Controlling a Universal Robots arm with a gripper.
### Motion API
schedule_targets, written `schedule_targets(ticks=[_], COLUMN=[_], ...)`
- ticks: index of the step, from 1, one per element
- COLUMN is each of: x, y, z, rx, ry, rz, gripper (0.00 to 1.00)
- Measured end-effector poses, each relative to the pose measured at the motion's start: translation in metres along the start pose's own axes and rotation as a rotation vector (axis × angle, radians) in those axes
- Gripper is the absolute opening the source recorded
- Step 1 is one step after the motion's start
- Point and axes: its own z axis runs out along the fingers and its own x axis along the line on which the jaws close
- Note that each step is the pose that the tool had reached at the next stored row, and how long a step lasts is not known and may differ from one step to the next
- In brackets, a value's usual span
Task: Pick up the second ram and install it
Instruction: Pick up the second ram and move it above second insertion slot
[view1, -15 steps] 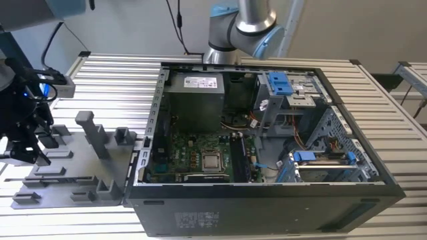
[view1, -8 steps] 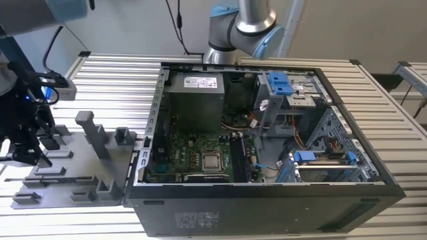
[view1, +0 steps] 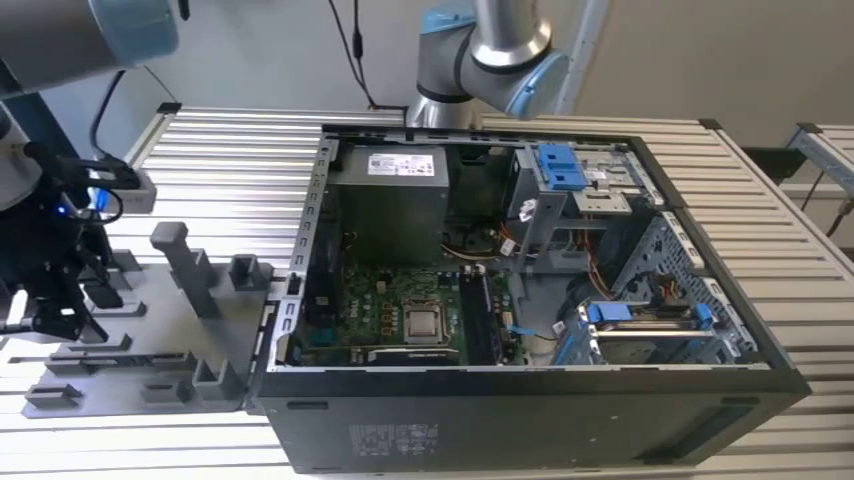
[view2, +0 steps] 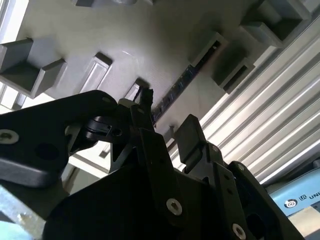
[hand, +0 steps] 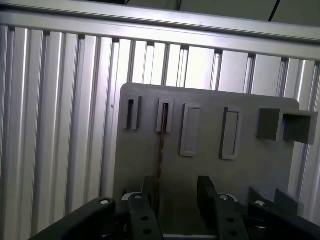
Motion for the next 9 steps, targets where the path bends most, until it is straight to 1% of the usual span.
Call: schedule_targets(ticks=[9], x=[0.0026], y=[0.0023], z=[0.0162], rx=[-0.0001], ry=[0.0006], rz=[0.000], gripper=[0.48])
